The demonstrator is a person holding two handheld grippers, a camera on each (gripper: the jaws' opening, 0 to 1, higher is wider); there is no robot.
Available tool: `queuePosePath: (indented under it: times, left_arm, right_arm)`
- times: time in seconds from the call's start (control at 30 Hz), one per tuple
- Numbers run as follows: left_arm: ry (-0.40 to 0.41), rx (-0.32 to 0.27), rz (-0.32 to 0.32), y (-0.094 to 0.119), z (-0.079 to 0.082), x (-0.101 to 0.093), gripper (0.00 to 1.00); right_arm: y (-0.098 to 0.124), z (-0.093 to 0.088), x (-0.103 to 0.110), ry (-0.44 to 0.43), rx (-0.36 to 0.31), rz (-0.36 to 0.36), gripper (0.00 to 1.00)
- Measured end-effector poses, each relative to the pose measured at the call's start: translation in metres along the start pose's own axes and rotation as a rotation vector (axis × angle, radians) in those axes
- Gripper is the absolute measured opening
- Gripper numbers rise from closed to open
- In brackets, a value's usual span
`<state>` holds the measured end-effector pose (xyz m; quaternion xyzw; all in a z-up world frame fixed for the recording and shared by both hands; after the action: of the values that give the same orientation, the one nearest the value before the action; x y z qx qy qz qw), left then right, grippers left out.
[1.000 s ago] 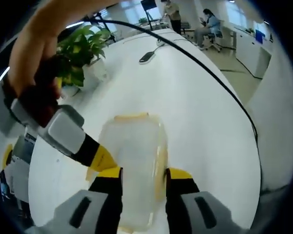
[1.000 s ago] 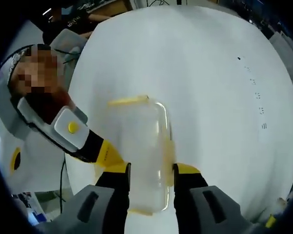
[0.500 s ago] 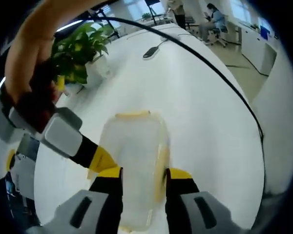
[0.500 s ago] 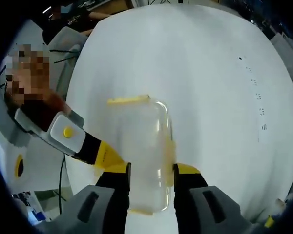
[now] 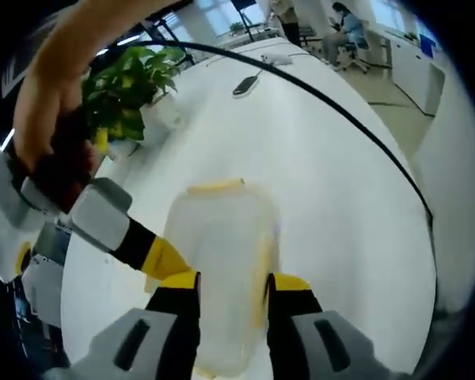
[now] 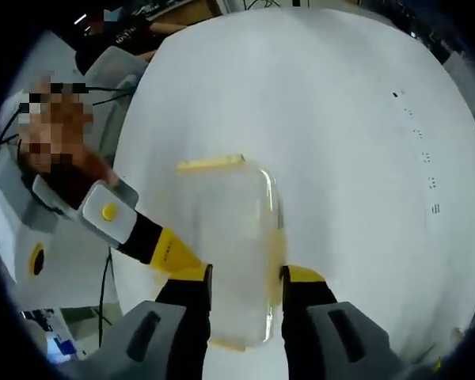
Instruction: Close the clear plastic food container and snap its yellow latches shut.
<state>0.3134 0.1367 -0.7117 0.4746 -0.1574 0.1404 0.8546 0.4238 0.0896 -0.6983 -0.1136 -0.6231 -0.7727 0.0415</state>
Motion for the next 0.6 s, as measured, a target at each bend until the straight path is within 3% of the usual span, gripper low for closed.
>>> queuePosePath:
  times: [0.13, 0.27, 0.37, 0.6]
  left_arm:
    - [-0.002, 0.001, -0.001, -0.0002, 0.0001, -0.0001, 0.26]
    - [-0.01, -0.001, -0.003, -0.0013, -0.0007, -0.0008, 0.26]
    - [-0.003, -0.006, -0.004, -0.0011, -0.001, -0.0007, 0.26]
    - [-0.009, 0.002, -0.001, -0.0014, 0.0003, -0.0023, 0.27]
  right_arm:
    - [-0.0021, -0.0009, -0.0042, 0.01, -0.017, 0.046, 0.31]
    - [-0.0077, -0.005, -0.0074, -0.014, -0.092, 0.134, 0.29]
    - [-0.0067, -0.0083, -0.0058, -0.018, -0.116, 0.135, 0.3]
    - [-0.0054, -0.0067, -0.0013, -0.002, -0.102, 0.115, 0.32]
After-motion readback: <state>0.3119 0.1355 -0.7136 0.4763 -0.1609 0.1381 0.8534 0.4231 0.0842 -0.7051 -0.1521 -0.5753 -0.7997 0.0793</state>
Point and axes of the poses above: the point that each gripper's makers call its tool centre point, and the gripper's own axes: y roughly backward along the fingers, x roughly to its left, z roughly out of its top, the point moved 9 cm from there along y, roughly backward along the fingers, and after that the axes turned 1 degree about -z, right-handed, at the moved point
